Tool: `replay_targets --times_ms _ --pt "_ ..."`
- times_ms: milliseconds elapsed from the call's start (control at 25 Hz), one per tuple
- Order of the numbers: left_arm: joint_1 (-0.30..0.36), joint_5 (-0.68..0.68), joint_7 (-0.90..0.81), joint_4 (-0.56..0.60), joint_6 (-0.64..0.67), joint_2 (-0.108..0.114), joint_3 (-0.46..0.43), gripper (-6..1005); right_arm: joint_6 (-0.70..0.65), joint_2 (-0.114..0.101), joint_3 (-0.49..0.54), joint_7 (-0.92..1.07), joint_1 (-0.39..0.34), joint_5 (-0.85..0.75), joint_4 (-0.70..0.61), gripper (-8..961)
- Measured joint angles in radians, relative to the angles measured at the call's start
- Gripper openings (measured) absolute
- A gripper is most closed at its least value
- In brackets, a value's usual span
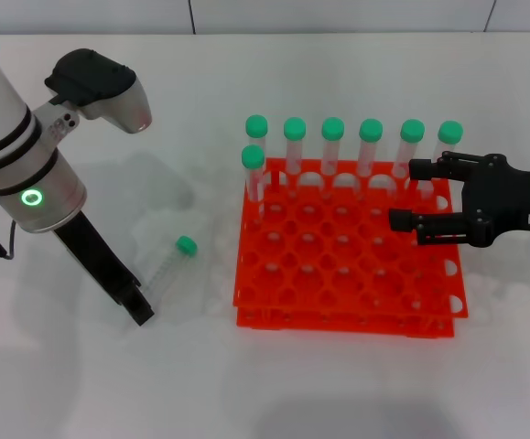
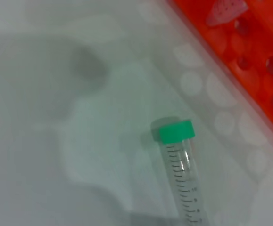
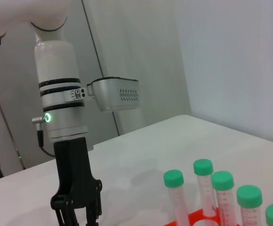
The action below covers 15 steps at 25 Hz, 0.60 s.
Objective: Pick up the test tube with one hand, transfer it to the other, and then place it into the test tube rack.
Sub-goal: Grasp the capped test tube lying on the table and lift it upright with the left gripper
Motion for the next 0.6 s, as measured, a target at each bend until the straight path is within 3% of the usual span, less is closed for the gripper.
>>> replay_targets --times_ms 360,480,600 --pt "-0.008 0.003 -0.003 -0.001 -0.002 -0.001 0.001 454 0.000 0.000 0.002 -0.013 -0.002 0.012 0.000 791" --pt "-0.008 0.003 -0.003 -0.001 -0.004 -0.002 0.003 317 0.000 0.000 0.002 -0.014 -0.002 0.013 0.001 790" --pt "-0.008 0.004 -0.005 -0.002 -0.009 -0.002 0.004 288 0.000 0.000 0.003 -0.014 -0.002 0.013 0.001 788"
